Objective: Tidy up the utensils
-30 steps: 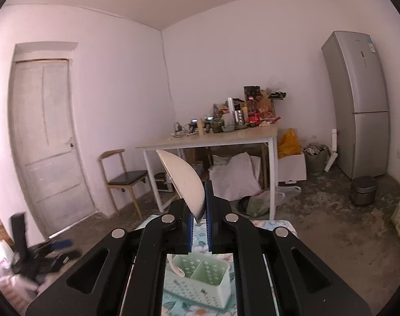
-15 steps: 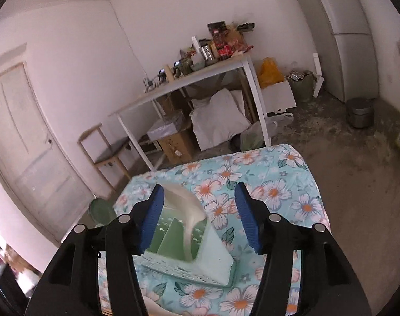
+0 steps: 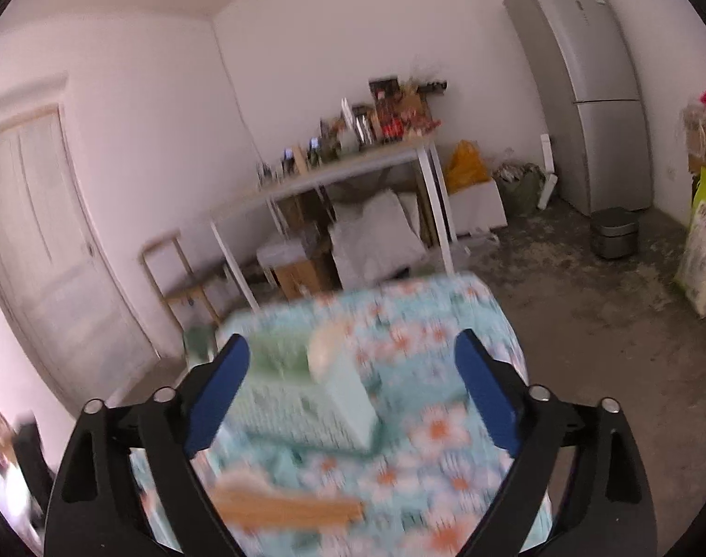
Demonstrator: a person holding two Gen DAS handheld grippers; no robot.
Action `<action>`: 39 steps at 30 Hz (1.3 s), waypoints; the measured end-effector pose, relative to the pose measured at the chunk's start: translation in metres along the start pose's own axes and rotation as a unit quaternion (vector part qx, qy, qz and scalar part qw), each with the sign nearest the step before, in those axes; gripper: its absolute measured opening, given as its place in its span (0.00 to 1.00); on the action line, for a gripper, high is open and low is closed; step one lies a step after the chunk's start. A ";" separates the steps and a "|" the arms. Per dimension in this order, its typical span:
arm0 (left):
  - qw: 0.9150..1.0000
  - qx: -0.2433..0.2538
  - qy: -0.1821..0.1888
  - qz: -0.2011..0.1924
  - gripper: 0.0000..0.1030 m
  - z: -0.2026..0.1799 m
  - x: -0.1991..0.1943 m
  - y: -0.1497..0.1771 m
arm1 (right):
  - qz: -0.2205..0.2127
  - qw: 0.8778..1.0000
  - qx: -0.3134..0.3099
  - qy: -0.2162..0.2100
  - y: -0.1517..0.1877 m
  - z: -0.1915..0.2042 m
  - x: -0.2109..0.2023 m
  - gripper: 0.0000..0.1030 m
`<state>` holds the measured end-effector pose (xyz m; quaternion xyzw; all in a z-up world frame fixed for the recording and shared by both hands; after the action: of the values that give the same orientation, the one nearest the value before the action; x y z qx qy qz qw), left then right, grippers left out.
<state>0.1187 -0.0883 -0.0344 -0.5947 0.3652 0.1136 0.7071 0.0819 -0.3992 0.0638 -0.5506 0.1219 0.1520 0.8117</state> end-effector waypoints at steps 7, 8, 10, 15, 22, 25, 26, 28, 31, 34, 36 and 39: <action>0.999 0.034 -0.029 0.026 0.79 -0.009 0.002 0.026 | 0.139 0.989 -0.009 0.044 0.126 -0.001 0.023 0.94; 0.998 0.038 -0.035 0.030 0.79 -0.010 0.002 0.030 | 0.156 0.986 -0.011 0.056 0.143 -0.002 0.027 0.94; 0.997 0.039 -0.048 0.037 0.79 -0.011 0.004 0.034 | 0.178 0.981 -0.019 0.080 0.169 -0.007 0.032 0.94; 0.994 0.030 -0.100 0.032 0.79 -0.010 0.023 0.021 | 0.198 0.974 -0.032 0.105 0.202 -0.009 0.034 0.94; 0.984 0.059 -0.154 0.062 0.79 -0.023 0.068 0.024 | 0.182 0.978 -0.030 0.100 0.205 -0.010 0.035 0.94; 0.985 0.068 -0.147 0.066 0.79 -0.026 0.061 0.030 | 0.177 0.979 -0.028 0.095 0.204 -0.009 0.034 0.94; 0.984 0.077 -0.146 0.069 0.79 -0.028 0.058 0.035 | 0.175 0.980 -0.025 0.092 0.205 -0.010 0.032 0.94; 0.984 0.080 -0.146 0.067 0.79 -0.028 0.051 0.040 | 0.169 0.982 -0.016 0.084 0.205 -0.011 0.030 0.94; 0.986 0.070 -0.134 0.066 0.79 -0.027 0.043 0.049 | 0.168 0.982 -0.016 0.080 0.205 -0.011 0.029 0.94; 0.988 0.058 -0.122 0.071 0.79 -0.026 0.039 0.055 | 0.163 0.983 -0.019 0.081 0.207 -0.009 0.027 0.94; 0.989 0.050 -0.113 0.075 0.79 -0.024 0.039 0.060 | 0.161 0.983 -0.021 0.083 0.208 -0.008 0.026 0.94; 0.992 0.033 -0.099 0.074 0.79 -0.018 0.037 0.064 | 0.159 0.983 -0.021 0.087 0.208 -0.008 0.026 0.94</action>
<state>0.0999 -0.0984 -0.1079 -0.5286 0.3397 0.2115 0.7486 0.0260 -0.3316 -0.1266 -0.5523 0.2746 0.2335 0.7517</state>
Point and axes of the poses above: each gripper's, at about its wrist camera, not at the fingertips, and x roughly the way its jaws point, z to its left, y to its underside, the point moved 9 cm from there along x, roughly the way its jaws point, and after that the axes turned 10 degrees about -y, right-handed, at the moved point
